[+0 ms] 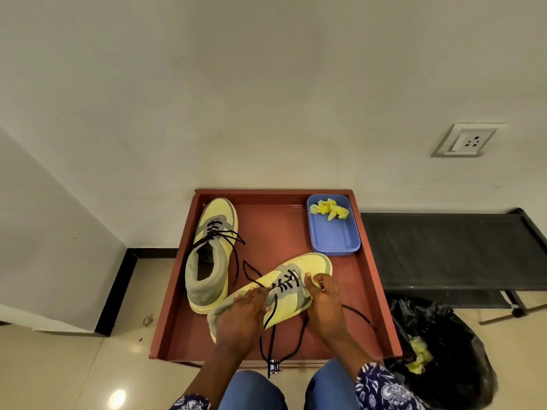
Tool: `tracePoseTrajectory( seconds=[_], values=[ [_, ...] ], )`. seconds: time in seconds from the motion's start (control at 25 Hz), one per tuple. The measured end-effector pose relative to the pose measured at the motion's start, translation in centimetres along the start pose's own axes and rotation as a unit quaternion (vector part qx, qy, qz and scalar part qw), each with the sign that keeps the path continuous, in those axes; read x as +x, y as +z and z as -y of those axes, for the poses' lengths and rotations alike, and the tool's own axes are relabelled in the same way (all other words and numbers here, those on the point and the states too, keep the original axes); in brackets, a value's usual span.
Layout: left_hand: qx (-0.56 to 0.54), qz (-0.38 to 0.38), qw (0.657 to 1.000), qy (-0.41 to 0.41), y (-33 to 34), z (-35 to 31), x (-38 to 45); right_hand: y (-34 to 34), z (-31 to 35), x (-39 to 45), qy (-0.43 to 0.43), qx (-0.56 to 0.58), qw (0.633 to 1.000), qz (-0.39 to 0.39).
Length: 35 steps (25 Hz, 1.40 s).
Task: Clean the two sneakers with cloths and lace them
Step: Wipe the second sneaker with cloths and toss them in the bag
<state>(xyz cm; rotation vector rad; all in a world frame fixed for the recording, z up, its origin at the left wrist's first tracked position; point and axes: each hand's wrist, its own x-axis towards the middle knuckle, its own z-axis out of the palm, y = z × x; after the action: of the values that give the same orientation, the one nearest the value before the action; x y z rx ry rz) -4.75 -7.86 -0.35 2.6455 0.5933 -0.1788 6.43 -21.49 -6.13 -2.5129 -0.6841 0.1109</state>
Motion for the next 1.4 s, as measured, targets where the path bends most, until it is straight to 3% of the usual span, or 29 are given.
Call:
tracePoseTrajectory(
  seconds=[0.24, 0.48, 0.68, 1.0, 1.24, 1.4],
  values=[
    [-0.018, 0.009, 1.000, 0.013, -0.4, 0.1, -0.5, -2.0, -0.6, -1.2, 0.058, 0.098, 0.993, 0.023],
    [-0.043, 0.035, 0.996, 0.066, -1.2, 1.0, -1.0, -4.5, -2.6, -1.6, 0.155, 0.123, 0.979, -0.056],
    [-0.035, 0.038, 0.997, 0.059, -0.7, 1.5, -0.7, -4.0, -2.1, -1.3, 0.219, 0.080, 0.972, 0.019],
    [-0.048, 0.037, 0.995, 0.072, -0.3, 1.8, -0.7, -3.7, -0.6, 4.1, 0.171, -0.096, 0.968, 0.159],
    [-0.038, 0.031, 0.996, 0.077, -0.3, 1.6, -0.4, -2.8, 2.0, 5.7, 0.076, -0.127, 0.959, 0.240],
    [-0.040, 0.029, 0.996, 0.072, -0.1, 1.7, -0.4, -2.2, 2.9, 6.0, 0.005, -0.084, 0.954, 0.288]
  ],
)
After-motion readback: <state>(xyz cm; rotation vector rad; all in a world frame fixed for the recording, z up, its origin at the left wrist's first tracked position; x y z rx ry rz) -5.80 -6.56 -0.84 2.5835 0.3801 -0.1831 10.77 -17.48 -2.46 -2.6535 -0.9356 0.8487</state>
